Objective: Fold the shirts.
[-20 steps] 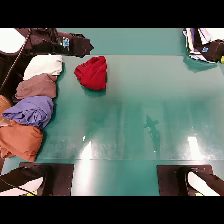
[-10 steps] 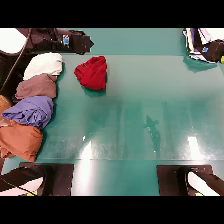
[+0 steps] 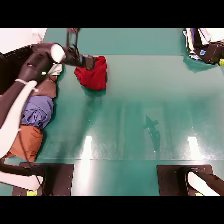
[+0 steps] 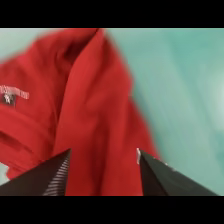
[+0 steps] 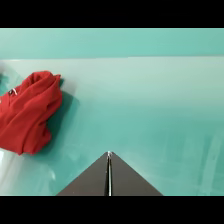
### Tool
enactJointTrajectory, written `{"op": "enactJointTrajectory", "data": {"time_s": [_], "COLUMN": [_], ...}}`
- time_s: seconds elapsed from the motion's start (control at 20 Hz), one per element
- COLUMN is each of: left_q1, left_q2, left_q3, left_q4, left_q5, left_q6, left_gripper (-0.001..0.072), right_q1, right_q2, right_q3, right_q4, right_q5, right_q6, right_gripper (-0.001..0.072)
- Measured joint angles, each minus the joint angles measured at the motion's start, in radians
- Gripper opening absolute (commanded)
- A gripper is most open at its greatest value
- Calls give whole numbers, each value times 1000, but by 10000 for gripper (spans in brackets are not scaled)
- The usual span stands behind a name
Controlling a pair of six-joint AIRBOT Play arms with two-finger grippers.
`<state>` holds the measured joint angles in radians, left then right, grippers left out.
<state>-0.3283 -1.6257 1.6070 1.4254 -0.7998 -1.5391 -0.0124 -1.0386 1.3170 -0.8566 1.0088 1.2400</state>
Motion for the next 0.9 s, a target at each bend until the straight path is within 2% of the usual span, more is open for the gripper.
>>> {"op": "enactJointTrajectory", "data": {"time_s": [0.15,0.2,0.25,0.3,0.6,0.9], "left_q1": [4,6,6,9,28,22], "left_q2": [-109,-133,-148,-159,-143,155], "left_q3": [0,0,2,8,205,418], "left_q4": [-43,-51,-62,-68,-56,-19], "left_q5": [1,5,6,5,-101,-175], "left_q6": [0,-1,0,0,9,12], "left_gripper": [500,330,46,22,21,20], "right_q1": [0,0,0,0,0,0], "right_q2": [0,0,0,0,29,99], "right_q3": [0,0,0,0,22,197], "right_q4": [0,0,0,0,5,9], "right_q5": [11,13,15,16,19,16], "right_q6": [0,0,0,0,0,0], "right_gripper": [17,17,17,17,16,17]}}
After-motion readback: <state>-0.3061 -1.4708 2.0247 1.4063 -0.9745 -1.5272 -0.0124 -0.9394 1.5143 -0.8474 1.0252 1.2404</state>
